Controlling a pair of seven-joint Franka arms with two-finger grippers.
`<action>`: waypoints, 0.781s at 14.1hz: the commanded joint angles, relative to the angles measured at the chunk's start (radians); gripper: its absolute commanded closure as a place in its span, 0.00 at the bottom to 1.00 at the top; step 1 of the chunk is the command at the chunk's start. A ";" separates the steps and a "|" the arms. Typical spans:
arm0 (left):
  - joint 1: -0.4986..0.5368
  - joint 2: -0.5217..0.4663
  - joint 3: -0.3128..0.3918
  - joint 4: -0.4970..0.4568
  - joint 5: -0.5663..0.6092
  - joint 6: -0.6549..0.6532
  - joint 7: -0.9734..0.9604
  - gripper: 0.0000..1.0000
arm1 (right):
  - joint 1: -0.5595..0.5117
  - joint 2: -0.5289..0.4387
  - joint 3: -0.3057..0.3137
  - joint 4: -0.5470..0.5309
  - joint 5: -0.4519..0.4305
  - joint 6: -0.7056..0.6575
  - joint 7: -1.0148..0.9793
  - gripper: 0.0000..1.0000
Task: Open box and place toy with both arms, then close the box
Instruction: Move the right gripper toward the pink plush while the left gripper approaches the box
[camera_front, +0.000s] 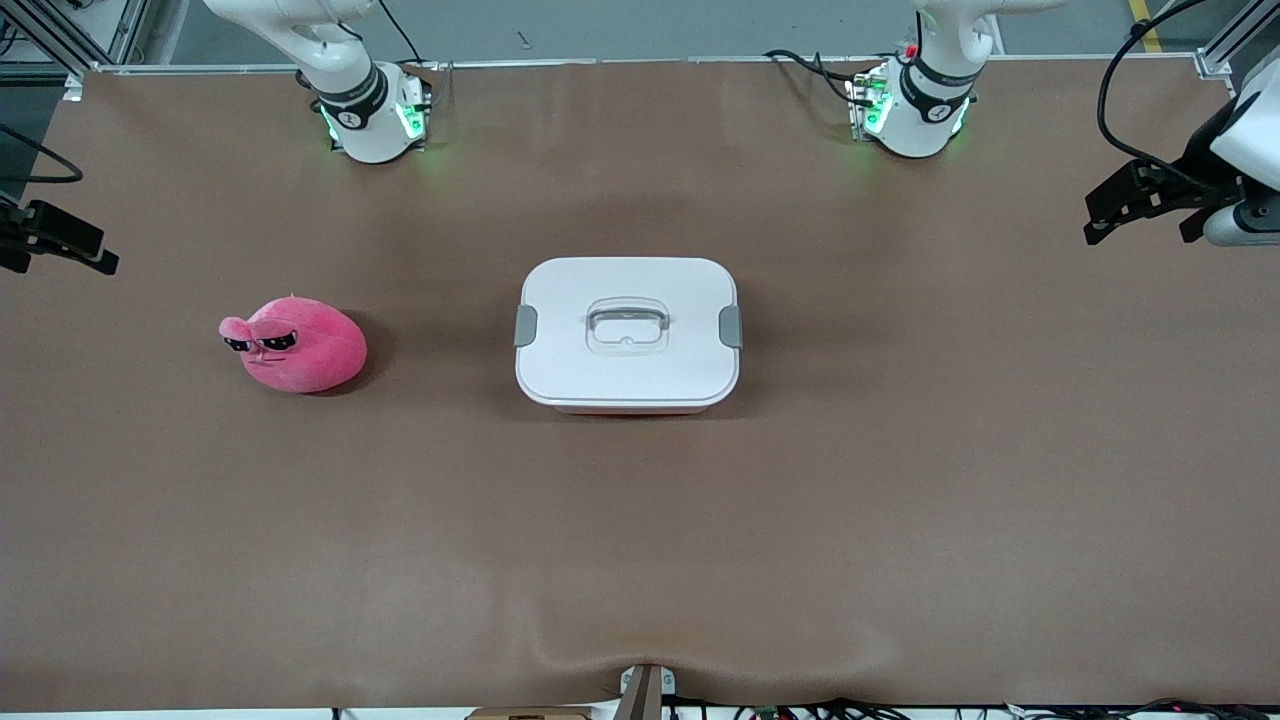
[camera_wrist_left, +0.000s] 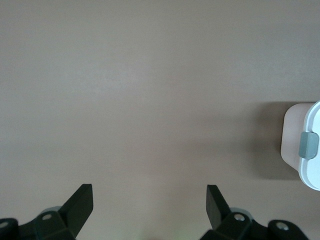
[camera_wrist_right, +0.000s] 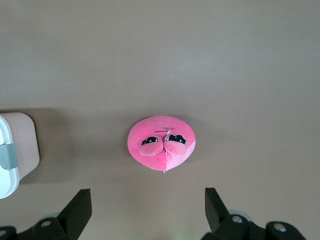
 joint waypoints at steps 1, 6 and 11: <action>0.006 0.011 -0.004 0.030 -0.016 -0.025 0.023 0.00 | -0.014 0.012 0.008 -0.003 -0.015 0.005 -0.010 0.00; 0.006 0.014 -0.003 0.045 -0.024 -0.025 0.023 0.00 | -0.009 0.009 0.008 -0.003 -0.015 -0.005 -0.010 0.00; 0.014 0.016 0.000 0.052 -0.018 -0.024 0.004 0.00 | -0.002 0.006 0.011 -0.015 -0.016 0.001 -0.012 0.00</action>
